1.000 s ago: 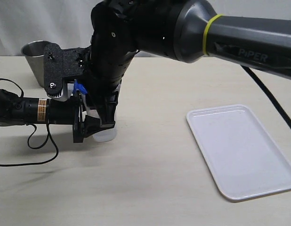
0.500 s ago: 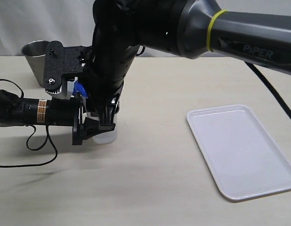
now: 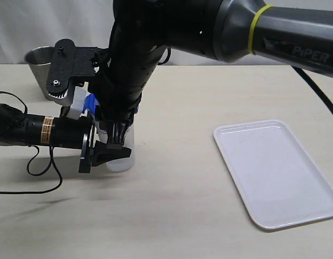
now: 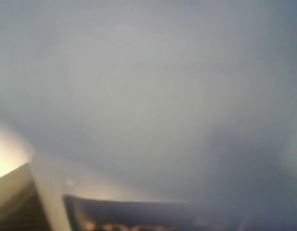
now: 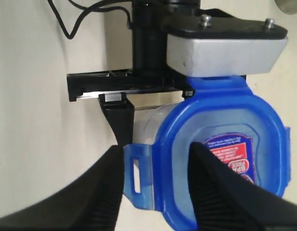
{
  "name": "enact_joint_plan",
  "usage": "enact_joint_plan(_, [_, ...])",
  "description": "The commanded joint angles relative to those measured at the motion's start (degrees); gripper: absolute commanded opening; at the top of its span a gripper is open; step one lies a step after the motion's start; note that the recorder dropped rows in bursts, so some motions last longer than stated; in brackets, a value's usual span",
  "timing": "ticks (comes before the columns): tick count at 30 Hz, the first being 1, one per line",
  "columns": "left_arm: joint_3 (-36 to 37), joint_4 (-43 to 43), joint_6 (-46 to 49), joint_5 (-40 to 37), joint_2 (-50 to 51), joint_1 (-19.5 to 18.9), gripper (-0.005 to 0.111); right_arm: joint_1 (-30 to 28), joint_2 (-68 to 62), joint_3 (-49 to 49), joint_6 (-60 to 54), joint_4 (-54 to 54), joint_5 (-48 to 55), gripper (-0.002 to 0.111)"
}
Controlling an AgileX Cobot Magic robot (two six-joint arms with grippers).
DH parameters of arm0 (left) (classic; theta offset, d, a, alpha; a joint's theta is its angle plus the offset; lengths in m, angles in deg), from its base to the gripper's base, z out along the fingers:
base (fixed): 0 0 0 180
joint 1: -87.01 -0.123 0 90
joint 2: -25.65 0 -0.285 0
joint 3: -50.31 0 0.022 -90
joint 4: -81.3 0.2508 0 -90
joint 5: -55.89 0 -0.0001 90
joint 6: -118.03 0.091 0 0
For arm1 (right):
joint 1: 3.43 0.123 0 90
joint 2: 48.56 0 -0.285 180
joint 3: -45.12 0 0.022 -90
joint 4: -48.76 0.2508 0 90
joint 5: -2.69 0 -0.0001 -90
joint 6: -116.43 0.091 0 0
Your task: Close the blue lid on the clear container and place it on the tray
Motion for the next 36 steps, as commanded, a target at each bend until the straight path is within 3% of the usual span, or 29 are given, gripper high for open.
enact_joint_plan(1, [0.8, 3.2, 0.8, -2.3, 0.0, 0.4, 0.000, -0.3, -1.6, 0.5, 1.1, -1.8, 0.9, 0.040])
enact_joint_plan(5, [0.8, 3.2, 0.8, -2.3, 0.0, 0.4, 0.000, -0.3, -4.8, 0.6, 6.1, -11.3, 2.4, 0.040])
enact_joint_plan(16, [0.8, 2.9, 0.8, -2.3, 0.0, 0.4, 0.000, -0.2, -11.0, 0.7, 0.7, -13.9, 6.4, 0.040])
enact_joint_plan(36, [0.8, 3.7, 0.8, -2.3, 0.0, 0.4, 0.000, -0.2, -15.0, 0.7, 5.1, -16.3, 2.7, 0.024])
